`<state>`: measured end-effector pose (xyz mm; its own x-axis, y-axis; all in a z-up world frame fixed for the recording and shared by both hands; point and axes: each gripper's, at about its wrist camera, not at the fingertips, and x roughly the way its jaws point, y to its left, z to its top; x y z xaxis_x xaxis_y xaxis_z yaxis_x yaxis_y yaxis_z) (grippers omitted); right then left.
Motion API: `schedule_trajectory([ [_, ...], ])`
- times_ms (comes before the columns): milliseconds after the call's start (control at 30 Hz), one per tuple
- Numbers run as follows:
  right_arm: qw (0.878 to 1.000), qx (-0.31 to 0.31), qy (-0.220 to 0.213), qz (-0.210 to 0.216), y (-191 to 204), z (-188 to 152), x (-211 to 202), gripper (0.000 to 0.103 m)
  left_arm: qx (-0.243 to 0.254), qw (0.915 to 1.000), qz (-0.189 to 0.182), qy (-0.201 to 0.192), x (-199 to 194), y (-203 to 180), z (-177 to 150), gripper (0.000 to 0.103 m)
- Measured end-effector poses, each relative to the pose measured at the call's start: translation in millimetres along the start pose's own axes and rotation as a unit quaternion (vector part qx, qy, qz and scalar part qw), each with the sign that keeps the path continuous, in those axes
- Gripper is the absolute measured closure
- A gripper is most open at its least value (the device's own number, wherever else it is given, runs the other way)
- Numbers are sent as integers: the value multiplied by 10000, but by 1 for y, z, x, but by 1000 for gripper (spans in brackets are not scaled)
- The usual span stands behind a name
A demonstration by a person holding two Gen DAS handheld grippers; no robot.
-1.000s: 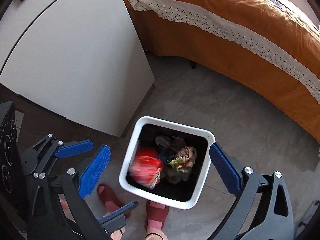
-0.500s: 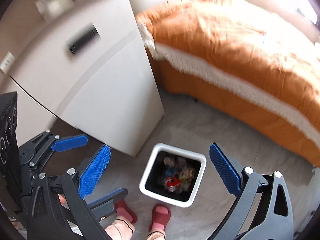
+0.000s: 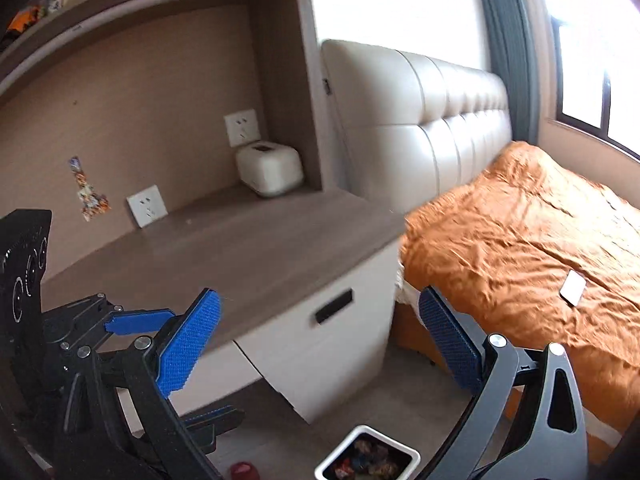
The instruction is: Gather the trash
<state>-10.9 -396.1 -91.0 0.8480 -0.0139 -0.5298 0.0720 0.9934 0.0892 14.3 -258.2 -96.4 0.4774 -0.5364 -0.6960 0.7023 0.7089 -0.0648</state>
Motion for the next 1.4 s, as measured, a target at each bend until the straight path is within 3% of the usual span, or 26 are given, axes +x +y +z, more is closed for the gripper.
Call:
schedule_trajectory([
  [267, 9902, -567, -518, 1170, 81, 72, 1, 4, -634, 9899, 1135, -566, -86, 77, 16, 5],
  [467, 9846, -788, -740, 1373, 138, 88, -1, 4, -885, 9775, 1717, -846, -141, 131, 10, 5],
  [767, 9833, -854, -848, 1362, 223, 99, 12, 4, -946, 9636, 2337, -886, -198, 199, -4, 5],
  [1033, 9805, -1068, -931, 1364, 278, 106, 19, 4, -821, 9640, 2401, -792, -209, 233, -18, 5],
  [1400, 9808, -1179, -870, 1291, 297, 109, 23, 4, -1084, 9633, 2289, -885, -211, 261, -23, 5],
])
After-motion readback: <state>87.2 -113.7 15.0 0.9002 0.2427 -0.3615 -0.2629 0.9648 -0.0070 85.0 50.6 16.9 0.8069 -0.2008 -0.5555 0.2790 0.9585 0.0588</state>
